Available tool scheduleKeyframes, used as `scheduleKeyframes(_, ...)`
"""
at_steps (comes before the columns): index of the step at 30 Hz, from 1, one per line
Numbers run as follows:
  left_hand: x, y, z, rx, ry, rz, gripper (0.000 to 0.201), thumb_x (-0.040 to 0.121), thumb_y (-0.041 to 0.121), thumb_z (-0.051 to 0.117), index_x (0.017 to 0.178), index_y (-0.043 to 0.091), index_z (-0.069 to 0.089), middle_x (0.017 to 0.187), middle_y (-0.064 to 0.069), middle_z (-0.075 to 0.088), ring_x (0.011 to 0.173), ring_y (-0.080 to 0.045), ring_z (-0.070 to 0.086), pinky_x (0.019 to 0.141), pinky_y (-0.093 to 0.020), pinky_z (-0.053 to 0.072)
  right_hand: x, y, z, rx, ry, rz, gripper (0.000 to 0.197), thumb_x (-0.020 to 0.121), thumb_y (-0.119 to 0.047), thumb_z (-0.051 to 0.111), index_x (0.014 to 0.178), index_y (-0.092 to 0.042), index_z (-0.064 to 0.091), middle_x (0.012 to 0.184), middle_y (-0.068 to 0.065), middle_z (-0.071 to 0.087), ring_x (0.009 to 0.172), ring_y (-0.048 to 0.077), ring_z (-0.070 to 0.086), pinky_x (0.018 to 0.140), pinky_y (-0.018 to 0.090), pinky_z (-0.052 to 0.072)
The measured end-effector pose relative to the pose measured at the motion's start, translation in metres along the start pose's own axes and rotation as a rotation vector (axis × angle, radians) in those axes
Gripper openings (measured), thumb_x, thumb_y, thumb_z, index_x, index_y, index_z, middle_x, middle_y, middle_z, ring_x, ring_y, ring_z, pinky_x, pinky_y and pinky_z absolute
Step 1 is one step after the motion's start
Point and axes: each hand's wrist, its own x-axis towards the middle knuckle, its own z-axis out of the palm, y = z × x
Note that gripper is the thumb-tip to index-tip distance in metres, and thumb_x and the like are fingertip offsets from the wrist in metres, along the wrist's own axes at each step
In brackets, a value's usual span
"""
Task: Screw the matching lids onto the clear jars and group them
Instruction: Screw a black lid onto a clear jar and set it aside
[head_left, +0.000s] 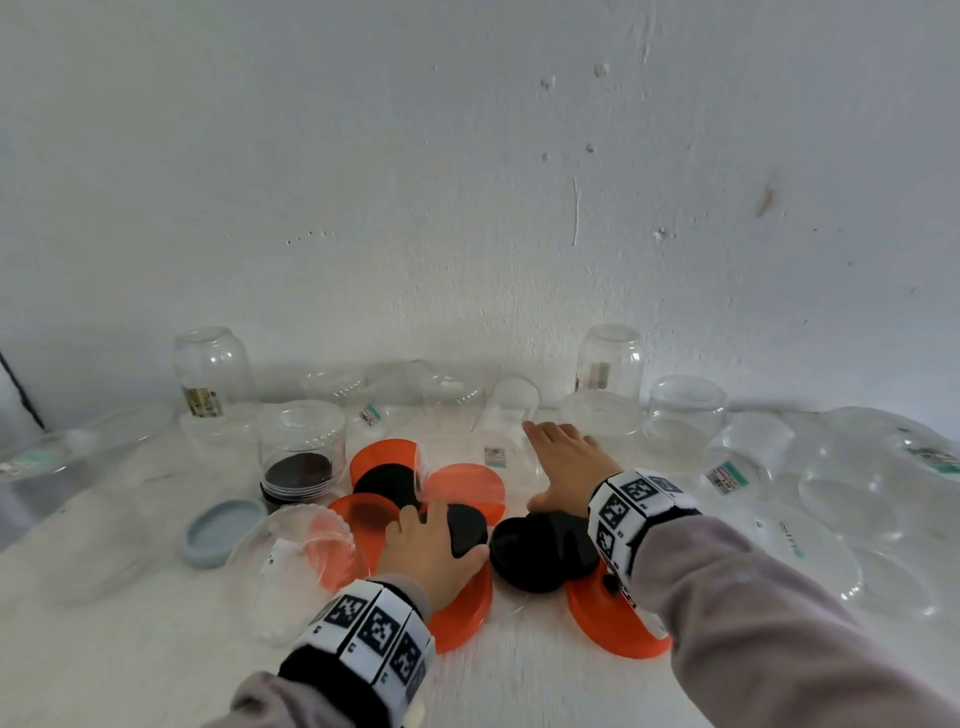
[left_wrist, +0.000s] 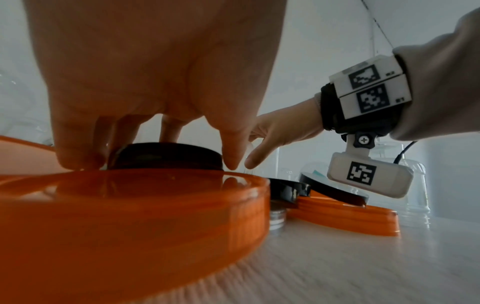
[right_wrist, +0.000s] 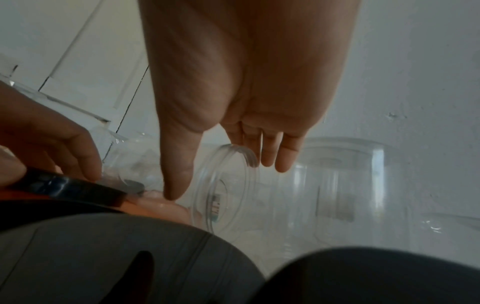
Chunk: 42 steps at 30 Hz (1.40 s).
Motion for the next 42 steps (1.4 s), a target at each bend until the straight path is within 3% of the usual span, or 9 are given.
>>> scheduleKeyframes(7, 0.007, -0.001, 0.002, 0.045, 0.01, -0.03, 0.077, 0.089, 0.062, 0.042, 0.147, 0.016, 0.019, 0.14, -0.014, 0.034, 0.128, -0.033, 0.032, 0.106, -0.036, 0.029, -0.002, -0.001, 0.001, -0.045, 0.023, 0.014, 0.07, 0.074, -0.037, 0.074, 0.129, -0.009, 0.039, 0.13, 0.006, 0.033, 0.118, 0.024, 0.038, 0.1, 0.035, 0.037)
scheduleKeyframes(13, 0.004, -0.002, -0.001, -0.002, 0.031, -0.023, 0.078, 0.088, 0.062, 0.045, 0.146, 0.017, 0.018, 0.14, -0.013, 0.033, 0.129, -0.033, 0.031, 0.107, -0.037, 0.03, -0.014, 0.002, -0.006, 0.07, 0.073, -0.019, 0.08, 0.073, -0.045, 0.069, 0.134, -0.012, 0.03, 0.131, 0.004, 0.036, 0.121, 0.023, 0.037, 0.102, 0.032, 0.034)
scheduleKeyframes(22, -0.006, 0.001, -0.017, -0.156, 0.128, 0.046, 0.076, 0.086, 0.059, 0.051, 0.142, 0.017, 0.023, 0.136, -0.012, 0.034, 0.128, -0.031, 0.033, 0.104, -0.037, 0.033, -0.039, 0.0, -0.023, 0.5, 0.3, 0.009, 0.079, 0.066, -0.035, 0.075, 0.129, -0.027, 0.03, 0.118, -0.007, 0.024, 0.101, 0.019, 0.044, 0.085, 0.031, 0.047)
scheduleKeyframes(26, -0.013, 0.003, -0.023, -0.288, 0.191, 0.101, 0.077, 0.084, 0.055, 0.057, 0.142, 0.017, 0.025, 0.136, -0.01, 0.034, 0.127, -0.027, 0.037, 0.101, -0.035, 0.036, -0.047, 0.004, -0.028, 0.616, 0.371, 0.029, 0.076, 0.067, -0.033, 0.075, 0.125, -0.042, 0.028, 0.117, -0.007, 0.025, 0.101, 0.015, 0.045, 0.076, 0.02, 0.039)
scheduleKeyframes(28, -0.018, 0.003, -0.026, -0.344, 0.222, 0.133, 0.078, 0.083, 0.055, 0.06, 0.142, 0.018, 0.026, 0.136, -0.009, 0.034, 0.125, -0.025, 0.039, 0.1, -0.034, 0.039, -0.052, 0.005, -0.031, 0.667, 0.4, 0.051, 0.078, 0.067, -0.031, 0.075, 0.127, -0.046, 0.026, 0.119, -0.006, 0.026, 0.106, 0.016, 0.044, 0.082, 0.023, 0.04)
scheduleKeyframes(34, -0.033, 0.003, -0.034, -0.461, 0.361, 0.235, 0.078, 0.076, 0.051, 0.07, 0.137, 0.019, 0.035, 0.134, -0.003, 0.038, 0.12, -0.017, 0.039, 0.093, -0.027, 0.038, -0.071, 0.0, -0.04, 0.769, 0.47, 0.162, 0.087, 0.069, -0.026, 0.077, 0.138, -0.024, 0.024, 0.123, -0.005, 0.031, 0.117, 0.015, 0.04, 0.102, 0.035, 0.039)
scheduleKeyframes(36, -0.039, 0.004, -0.036, -0.508, 0.423, 0.283, 0.074, 0.075, 0.047, 0.073, 0.135, 0.019, 0.038, 0.13, -0.001, 0.038, 0.114, -0.012, 0.037, 0.089, -0.023, 0.033, -0.078, -0.001, -0.043, 0.772, 0.469, 0.193, 0.086, 0.069, -0.028, 0.076, 0.138, -0.024, 0.025, 0.123, -0.004, 0.034, 0.118, 0.015, 0.039, 0.102, 0.036, 0.038)
scheduleKeyframes(39, -0.046, 0.007, -0.041, -0.598, 0.51, 0.339, 0.068, 0.075, 0.04, 0.076, 0.131, 0.02, 0.042, 0.125, 0.0, 0.039, 0.116, -0.016, 0.04, 0.09, -0.021, 0.031, -0.088, -0.002, -0.048, 0.807, 0.469, 0.216, 0.085, 0.071, -0.03, 0.077, 0.141, -0.028, 0.028, 0.122, -0.003, 0.037, 0.114, 0.014, 0.041, 0.098, 0.033, 0.039)
scheduleKeyframes(42, -0.053, 0.01, -0.048, -0.65, 0.553, 0.383, 0.066, 0.077, 0.039, 0.075, 0.132, 0.02, 0.042, 0.127, 0.002, 0.04, 0.115, -0.011, 0.04, 0.093, -0.018, 0.032, -0.097, -0.007, -0.051, 0.987, 0.518, 0.221, 0.087, 0.072, -0.028, 0.08, 0.143, -0.029, 0.03, 0.127, 0.0, 0.042, 0.111, 0.013, 0.048, 0.092, 0.028, 0.04)
